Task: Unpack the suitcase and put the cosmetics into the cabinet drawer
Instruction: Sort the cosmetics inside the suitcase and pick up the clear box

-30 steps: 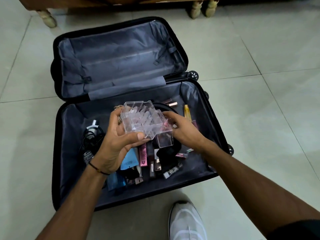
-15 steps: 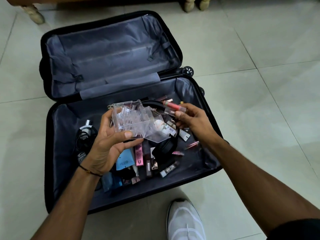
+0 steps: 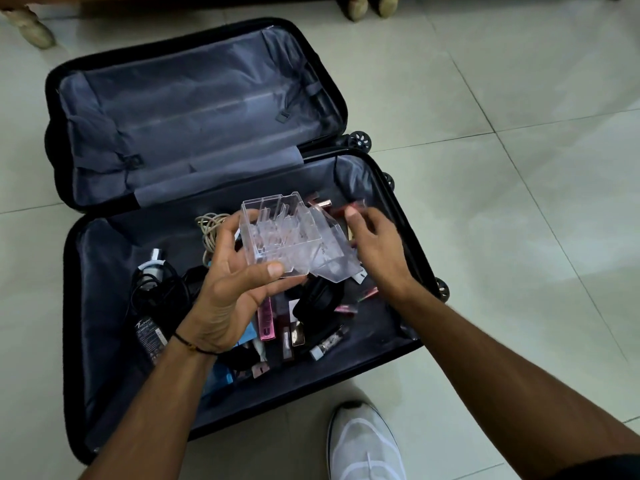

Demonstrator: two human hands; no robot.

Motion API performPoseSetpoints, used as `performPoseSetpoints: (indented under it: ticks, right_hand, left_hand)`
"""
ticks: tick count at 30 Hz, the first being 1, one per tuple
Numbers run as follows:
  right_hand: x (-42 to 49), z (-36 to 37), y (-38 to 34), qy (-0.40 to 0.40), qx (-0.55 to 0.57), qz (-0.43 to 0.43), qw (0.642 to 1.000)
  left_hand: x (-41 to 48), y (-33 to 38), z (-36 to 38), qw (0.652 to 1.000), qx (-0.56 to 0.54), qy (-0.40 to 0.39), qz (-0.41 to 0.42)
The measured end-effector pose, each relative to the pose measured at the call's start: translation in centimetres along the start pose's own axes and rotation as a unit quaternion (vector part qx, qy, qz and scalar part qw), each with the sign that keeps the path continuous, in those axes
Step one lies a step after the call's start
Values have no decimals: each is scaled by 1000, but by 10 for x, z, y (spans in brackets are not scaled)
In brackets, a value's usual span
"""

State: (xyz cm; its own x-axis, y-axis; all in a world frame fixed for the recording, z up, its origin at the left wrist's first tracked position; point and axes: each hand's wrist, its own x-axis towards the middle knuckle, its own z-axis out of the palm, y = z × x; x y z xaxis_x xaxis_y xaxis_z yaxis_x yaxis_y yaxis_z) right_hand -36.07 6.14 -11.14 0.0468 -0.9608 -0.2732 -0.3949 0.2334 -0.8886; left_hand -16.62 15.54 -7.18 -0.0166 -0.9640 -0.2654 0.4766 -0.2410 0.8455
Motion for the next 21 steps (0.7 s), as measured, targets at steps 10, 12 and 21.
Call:
performPoseSetpoints:
  ticks: [10,12,21]
  right_hand:
    - [-6,-69,-1,-123,325,106,932]
    - [-2,-92,-2,-54,283,74,955]
    - [12,-175,38,184,102,38,977]
  left_hand:
    - [24,-5,33,997,51,-60,-16]
    - [39,-7,46,994,65,-83,-25]
    - [135,-56,131,958,237,-154,-39]
